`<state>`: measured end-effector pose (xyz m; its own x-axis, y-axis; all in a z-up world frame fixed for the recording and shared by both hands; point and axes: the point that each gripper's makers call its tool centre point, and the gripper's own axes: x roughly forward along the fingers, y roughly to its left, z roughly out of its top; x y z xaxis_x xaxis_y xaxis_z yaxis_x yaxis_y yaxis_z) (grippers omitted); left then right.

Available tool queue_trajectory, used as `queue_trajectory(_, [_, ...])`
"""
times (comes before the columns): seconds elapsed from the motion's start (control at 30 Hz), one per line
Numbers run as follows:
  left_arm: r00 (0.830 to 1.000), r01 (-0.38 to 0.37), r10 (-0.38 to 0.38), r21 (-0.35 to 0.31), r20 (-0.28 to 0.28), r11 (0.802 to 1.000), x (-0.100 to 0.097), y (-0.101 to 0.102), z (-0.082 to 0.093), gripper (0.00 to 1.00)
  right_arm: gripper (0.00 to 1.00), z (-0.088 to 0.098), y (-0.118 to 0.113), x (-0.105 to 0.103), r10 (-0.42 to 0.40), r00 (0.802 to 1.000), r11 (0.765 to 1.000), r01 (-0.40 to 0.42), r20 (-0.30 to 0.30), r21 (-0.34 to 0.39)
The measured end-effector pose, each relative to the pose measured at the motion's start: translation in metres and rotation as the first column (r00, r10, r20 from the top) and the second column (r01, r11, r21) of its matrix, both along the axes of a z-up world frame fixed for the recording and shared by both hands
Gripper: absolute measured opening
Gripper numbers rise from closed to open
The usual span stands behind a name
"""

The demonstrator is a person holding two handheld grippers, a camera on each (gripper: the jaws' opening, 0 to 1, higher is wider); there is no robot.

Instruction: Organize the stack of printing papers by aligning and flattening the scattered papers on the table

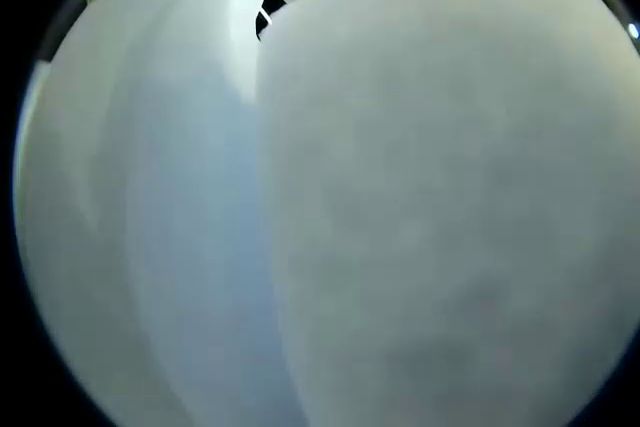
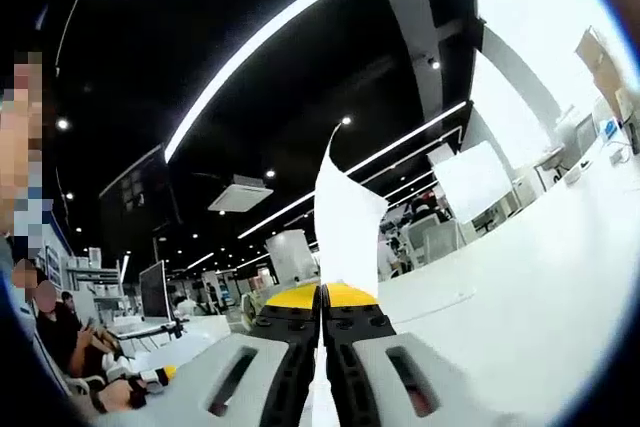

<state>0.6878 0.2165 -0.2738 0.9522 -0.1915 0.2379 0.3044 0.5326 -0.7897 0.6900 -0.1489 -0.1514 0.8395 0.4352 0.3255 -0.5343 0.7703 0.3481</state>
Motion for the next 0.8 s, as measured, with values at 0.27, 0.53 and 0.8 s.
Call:
queue_trajectory(0.27, [1.0, -0.001, 0.001, 0.0, 0.001, 1.0, 0.0, 0.001, -0.001, 0.07, 0.0, 0.011, 0.033, 0.0, 0.074, 0.997, 0.996, -0.074, 0.011, -0.053])
queue_trajectory(0.53, [1.0, 0.0, 0.0, -0.001, -0.007, 1.0, 0.0, 0.0, -0.001, 0.07, 0.0, 0.017, 0.041, 0.002, 0.109, 0.994, 0.993, -0.109, 0.007, -0.037])
queue_trajectory(0.8, [1.0, 0.0, 0.0, 0.011, -0.005, 1.0, 0.001, 0.0, -0.002, 0.07, 0.0, 0.034, 0.051, -0.007, 0.155, 0.987, 0.988, -0.154, 0.03, -0.031])
